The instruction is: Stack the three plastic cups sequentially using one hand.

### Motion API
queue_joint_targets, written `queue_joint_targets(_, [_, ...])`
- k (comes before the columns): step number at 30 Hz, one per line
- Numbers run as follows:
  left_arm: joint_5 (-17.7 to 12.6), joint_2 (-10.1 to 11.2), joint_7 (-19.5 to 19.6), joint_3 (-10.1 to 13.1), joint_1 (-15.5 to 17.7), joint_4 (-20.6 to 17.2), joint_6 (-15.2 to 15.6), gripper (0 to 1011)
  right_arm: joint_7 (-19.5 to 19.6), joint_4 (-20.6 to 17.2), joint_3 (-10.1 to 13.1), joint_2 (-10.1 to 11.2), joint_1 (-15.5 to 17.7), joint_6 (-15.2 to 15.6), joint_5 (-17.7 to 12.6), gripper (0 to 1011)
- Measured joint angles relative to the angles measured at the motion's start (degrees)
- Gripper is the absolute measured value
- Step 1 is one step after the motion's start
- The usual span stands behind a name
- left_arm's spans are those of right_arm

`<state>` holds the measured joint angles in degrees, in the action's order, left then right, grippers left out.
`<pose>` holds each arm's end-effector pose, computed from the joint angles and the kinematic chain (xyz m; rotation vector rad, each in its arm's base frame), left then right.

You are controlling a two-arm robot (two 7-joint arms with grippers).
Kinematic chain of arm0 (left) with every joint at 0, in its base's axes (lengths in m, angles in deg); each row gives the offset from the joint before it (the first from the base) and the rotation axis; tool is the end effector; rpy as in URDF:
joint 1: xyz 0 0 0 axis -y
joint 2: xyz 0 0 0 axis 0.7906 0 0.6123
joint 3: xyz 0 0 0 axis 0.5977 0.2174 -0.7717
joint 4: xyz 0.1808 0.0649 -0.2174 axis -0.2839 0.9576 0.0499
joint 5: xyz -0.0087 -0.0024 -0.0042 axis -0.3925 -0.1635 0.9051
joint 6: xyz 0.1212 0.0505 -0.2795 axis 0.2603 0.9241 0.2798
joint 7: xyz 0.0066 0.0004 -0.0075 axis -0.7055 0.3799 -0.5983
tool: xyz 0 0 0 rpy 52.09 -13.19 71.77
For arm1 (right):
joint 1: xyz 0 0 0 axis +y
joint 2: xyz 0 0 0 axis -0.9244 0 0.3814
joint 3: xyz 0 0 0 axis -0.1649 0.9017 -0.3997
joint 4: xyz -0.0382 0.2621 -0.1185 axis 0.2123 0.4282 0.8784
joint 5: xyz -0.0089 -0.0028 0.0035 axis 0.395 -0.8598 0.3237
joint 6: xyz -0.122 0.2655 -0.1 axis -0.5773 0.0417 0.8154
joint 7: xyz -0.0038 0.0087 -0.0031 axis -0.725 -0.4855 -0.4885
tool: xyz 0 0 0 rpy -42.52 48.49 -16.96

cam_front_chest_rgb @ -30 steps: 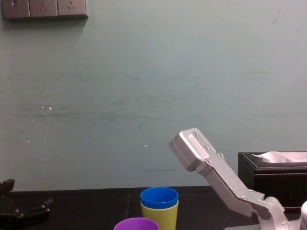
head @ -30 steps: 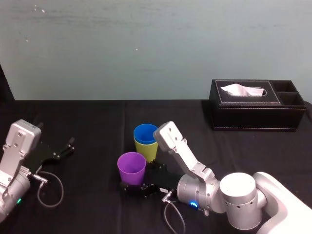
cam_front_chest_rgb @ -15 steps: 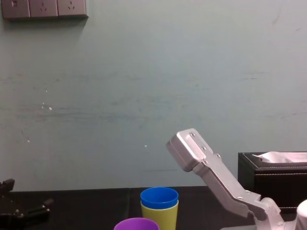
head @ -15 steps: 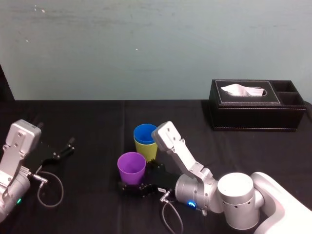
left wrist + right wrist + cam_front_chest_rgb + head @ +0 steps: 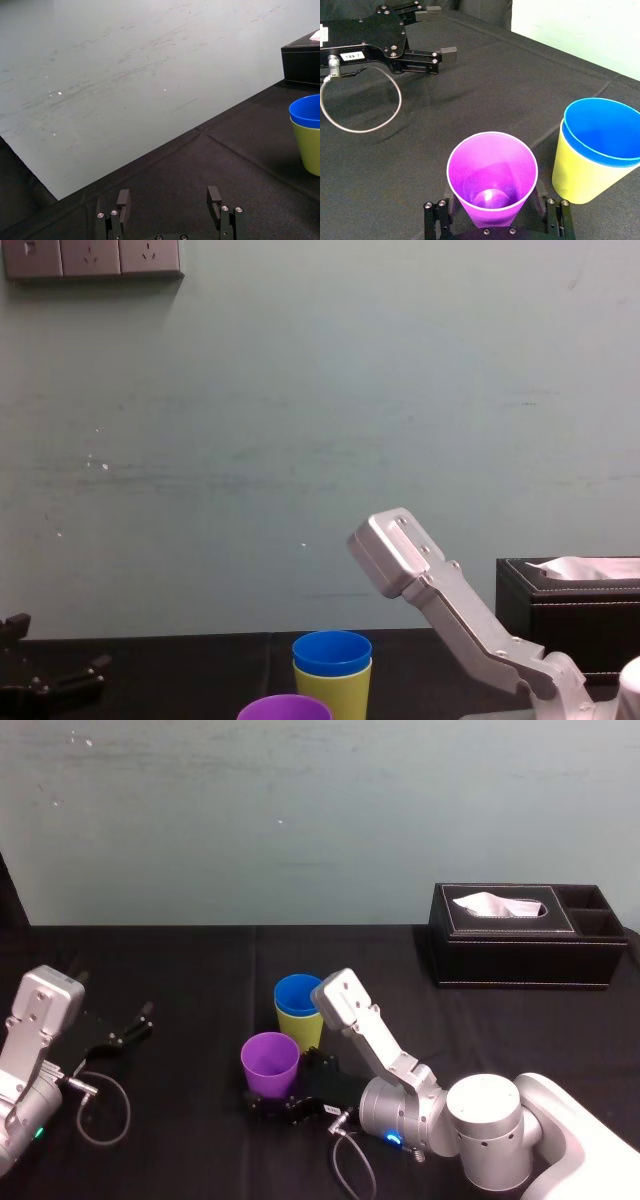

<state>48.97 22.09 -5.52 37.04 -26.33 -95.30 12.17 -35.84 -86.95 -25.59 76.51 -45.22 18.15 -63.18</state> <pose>0.3580 0.0826 -0.3022 0.3046 -0.2850 1.2480 0.4022 0.0850 -0.2904 -0.3932 0.1059 -0.6616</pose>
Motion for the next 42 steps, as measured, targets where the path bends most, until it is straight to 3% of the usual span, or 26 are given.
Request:
queue_joint_targets(11, [0.0,0.0,0.0,0.0,0.0,0.0,0.0,1000,0.0,-0.08,0.0,0.05,0.05,0.05,-0.01,702])
queue_joint_targets(23, [0.0,0.0,0.0,0.0,0.0,0.0,0.0,1000,0.0,-0.19,0.0,0.09,0.06,0.1,0.0,702])
queue_joint_targets(42, [0.0,0.0,0.0,0.0,0.0,0.0,0.0,1000,-1.07,-12.25,1.41,3.9,0.92,5.26,-2.82,702])
